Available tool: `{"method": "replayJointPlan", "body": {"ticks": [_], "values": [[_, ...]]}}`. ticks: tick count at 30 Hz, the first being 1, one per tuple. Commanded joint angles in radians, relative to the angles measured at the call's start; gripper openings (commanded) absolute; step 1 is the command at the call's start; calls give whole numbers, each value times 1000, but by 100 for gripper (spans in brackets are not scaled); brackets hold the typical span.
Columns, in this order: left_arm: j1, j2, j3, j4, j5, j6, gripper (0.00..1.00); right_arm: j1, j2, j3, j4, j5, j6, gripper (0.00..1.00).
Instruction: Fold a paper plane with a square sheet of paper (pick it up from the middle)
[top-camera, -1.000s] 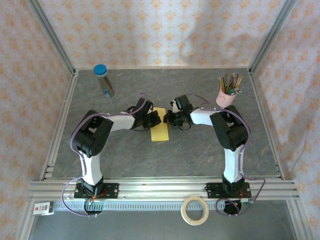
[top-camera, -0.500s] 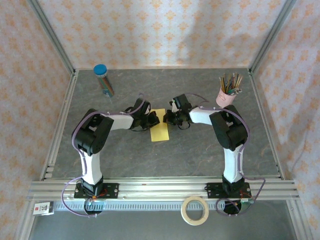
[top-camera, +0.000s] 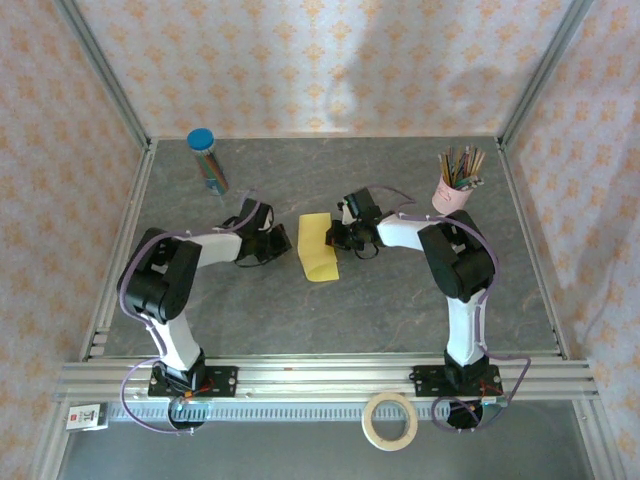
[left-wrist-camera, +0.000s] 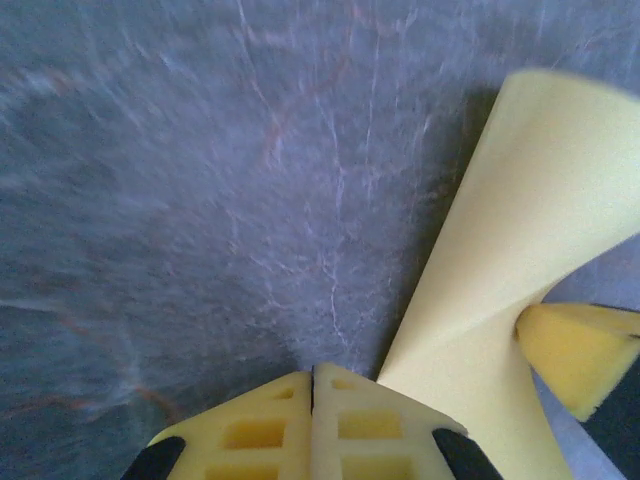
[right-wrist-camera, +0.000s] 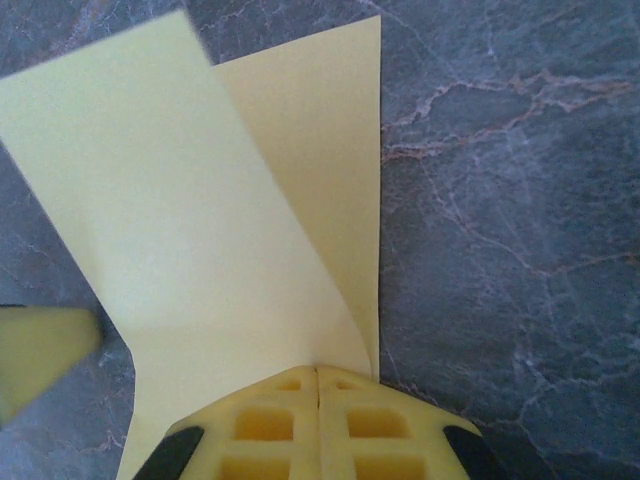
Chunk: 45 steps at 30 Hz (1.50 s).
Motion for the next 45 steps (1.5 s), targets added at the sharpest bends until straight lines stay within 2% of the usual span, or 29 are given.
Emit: {"method": "replayJointPlan", "body": {"ticks": [1, 5, 8, 12, 18, 22, 29, 31, 34, 37, 41, 45], "values": [[-7, -56, 21, 28, 36, 12, 0, -25, 251, -106, -270, 393, -39, 3], [-54, -9, 43, 189, 117, -69, 0, -25, 259, -101, -264, 392, -38, 3], [-97, 78, 101, 226, 129, -96, 0, -25, 265, -101, -264, 393, -38, 3], [-101, 141, 140, 249, 115, -112, 0, -28, 265, -103, -264, 395, -37, 3], [-72, 205, 122, 237, 100, -69, 0, -38, 263, -106, -265, 375, -42, 3], [-16, 221, 72, 225, 88, -47, 0, -41, 261, -107, -270, 372, -48, 3], [116, 139, 28, 188, 64, 26, 0, -42, 264, -107, -272, 378, -39, 3], [125, 89, 27, 209, 74, 30, 0, -42, 264, -107, -272, 377, -39, 3], [94, 32, -13, 383, 122, -48, 0, -42, 264, -110, -268, 373, -39, 3], [21, 43, 1, 470, 123, -109, 0, -42, 263, -111, -265, 364, -37, 3], [-61, 110, 50, 481, 85, -135, 0, -42, 261, -115, -261, 364, -34, 3], [-67, 188, 85, 454, 75, -139, 0, -41, 260, -118, -261, 363, -33, 3]]}}
